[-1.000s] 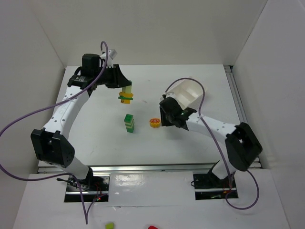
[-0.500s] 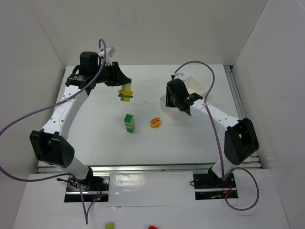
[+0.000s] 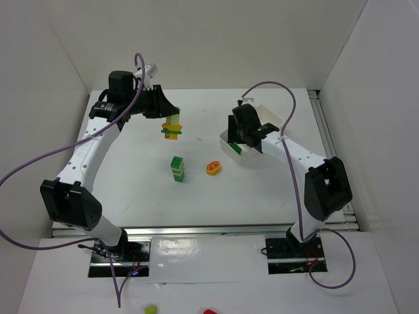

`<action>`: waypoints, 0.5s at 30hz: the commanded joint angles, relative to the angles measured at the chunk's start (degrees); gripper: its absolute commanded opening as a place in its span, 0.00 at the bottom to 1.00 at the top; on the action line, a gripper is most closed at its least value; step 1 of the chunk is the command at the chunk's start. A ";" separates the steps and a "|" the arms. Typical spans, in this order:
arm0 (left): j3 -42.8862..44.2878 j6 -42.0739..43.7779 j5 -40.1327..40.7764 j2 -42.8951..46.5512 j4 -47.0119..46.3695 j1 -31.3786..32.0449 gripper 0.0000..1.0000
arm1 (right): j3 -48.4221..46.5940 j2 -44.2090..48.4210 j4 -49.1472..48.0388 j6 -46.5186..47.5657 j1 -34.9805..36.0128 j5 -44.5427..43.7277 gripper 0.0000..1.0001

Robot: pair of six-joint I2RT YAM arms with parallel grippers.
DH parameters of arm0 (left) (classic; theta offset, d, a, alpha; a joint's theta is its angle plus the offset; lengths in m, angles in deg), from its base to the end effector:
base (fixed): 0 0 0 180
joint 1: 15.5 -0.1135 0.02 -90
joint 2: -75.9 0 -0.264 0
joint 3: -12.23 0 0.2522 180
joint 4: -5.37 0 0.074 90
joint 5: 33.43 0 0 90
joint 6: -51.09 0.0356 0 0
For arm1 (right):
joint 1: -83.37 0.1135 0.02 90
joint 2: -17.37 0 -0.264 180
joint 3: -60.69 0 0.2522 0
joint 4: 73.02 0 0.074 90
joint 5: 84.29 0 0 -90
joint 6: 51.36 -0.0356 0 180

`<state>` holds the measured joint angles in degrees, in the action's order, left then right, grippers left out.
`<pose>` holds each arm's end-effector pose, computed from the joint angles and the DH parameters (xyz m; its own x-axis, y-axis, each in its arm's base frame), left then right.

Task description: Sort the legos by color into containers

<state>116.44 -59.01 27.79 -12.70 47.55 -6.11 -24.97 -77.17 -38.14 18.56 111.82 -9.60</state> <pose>0.3430 -0.0741 0.3982 -0.6096 -0.2045 -0.7659 0.3816 0.7712 -0.5096 0.3283 0.1672 0.2628 -0.6713 0.0129 -0.7410 -0.0653 0.9949 0.0764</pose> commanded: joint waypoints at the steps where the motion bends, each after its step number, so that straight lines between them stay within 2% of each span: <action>1: 1.92 -0.91 -1.20 2.55 -1.00 -0.33 0.00 | 0.35 5.68 1.10 -0.14 3.53 -0.69 0.63; 4: 1.92 -0.91 -1.20 2.55 -1.00 -0.33 0.00 | 3.68 6.83 1.11 -2.77 8.18 0.01 0.63; 8: 1.92 -1.44 -1.20 2.55 -1.00 -0.33 0.00 | 6.59 4.55 -0.11 -7.34 13.28 0.73 0.85; 10: 1.39 -1.44 -1.81 2.55 -1.00 -0.33 0.00 | 6.60 1.75 -0.12 -9.89 14.44 -0.69 0.91; 15: 1.39 -0.91 -1.81 2.02 -0.48 -0.33 0.00 | 4.76 -5.20 -2.49 -10.60 14.97 -1.47 0.95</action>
<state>116.44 -59.03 27.58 -12.70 47.84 -6.11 -19.03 -79.21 -39.05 10.32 127.09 -8.90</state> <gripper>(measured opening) 0.417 0.946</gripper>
